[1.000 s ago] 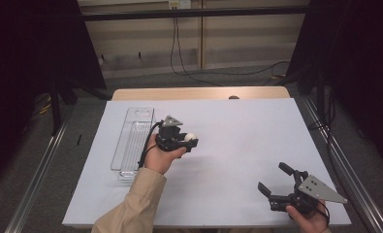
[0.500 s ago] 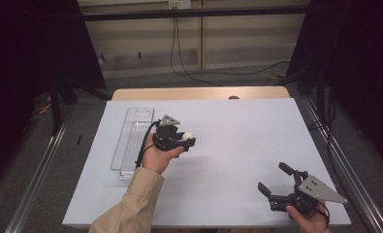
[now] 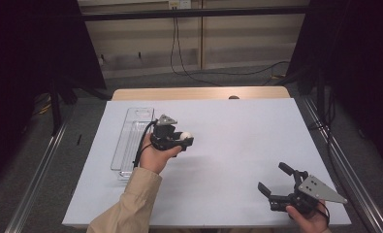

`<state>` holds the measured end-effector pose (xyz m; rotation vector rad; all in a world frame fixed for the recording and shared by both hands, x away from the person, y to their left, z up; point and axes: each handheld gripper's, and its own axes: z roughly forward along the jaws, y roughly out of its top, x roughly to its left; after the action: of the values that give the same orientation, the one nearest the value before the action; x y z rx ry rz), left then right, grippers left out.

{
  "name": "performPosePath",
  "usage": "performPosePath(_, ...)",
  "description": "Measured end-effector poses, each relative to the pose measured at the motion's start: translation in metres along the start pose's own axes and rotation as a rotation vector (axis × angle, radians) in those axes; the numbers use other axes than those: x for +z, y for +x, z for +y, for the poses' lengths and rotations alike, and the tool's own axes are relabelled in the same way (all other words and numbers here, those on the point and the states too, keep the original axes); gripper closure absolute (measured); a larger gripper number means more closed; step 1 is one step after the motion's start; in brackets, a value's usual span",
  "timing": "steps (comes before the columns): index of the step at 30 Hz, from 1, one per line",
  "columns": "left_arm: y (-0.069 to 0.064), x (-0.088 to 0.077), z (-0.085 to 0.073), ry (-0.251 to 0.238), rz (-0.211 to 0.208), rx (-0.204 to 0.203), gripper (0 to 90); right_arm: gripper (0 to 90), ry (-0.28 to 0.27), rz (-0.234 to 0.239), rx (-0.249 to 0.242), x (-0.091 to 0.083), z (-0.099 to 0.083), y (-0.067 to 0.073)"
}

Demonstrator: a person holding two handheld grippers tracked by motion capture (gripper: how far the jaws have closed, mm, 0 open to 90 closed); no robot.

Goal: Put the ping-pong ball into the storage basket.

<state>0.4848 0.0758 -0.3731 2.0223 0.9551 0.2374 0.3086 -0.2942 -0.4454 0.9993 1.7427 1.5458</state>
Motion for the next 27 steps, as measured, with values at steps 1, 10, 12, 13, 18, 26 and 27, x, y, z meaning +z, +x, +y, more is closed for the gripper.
performPosePath(1,-0.0003,0.0001,-0.0003,0.0,0.0,-0.006,51.2,2.2,0.0,0.001,-0.002,-0.0001,0.0,-0.0001)
performPosePath(10,0.0031,-0.0028,-0.0008,-0.007,0.009,-0.016,51.2,2.2,0.001,0.003,-0.004,-0.0001,0.0,-0.0002)
performPosePath(12,0.0038,-0.0036,-0.0007,0.0,0.01,-0.01,51.2,2.2,0.001,0.003,-0.004,-0.0001,0.0,-0.0002)
performPosePath(13,0.0041,-0.0038,-0.0007,0.0,0.013,-0.009,51.2,2.2,-0.001,0.0,0.001,0.0,0.0001,0.0)
performPosePath(18,0.005,-0.005,-0.0008,-0.004,0.013,-0.017,51.2,2.2,0.001,0.003,-0.006,-0.0001,0.0,-0.0003)
performPosePath(26,0.0074,-0.0073,-0.0005,0.001,0.018,-0.012,51.2,2.2,0.001,0.003,-0.005,-0.0002,0.0001,-0.0002)
performPosePath(27,0.0072,-0.0077,-0.0006,-0.002,0.018,-0.02,51.2,2.2,0.0,0.004,-0.003,0.0,0.0,-0.0002)
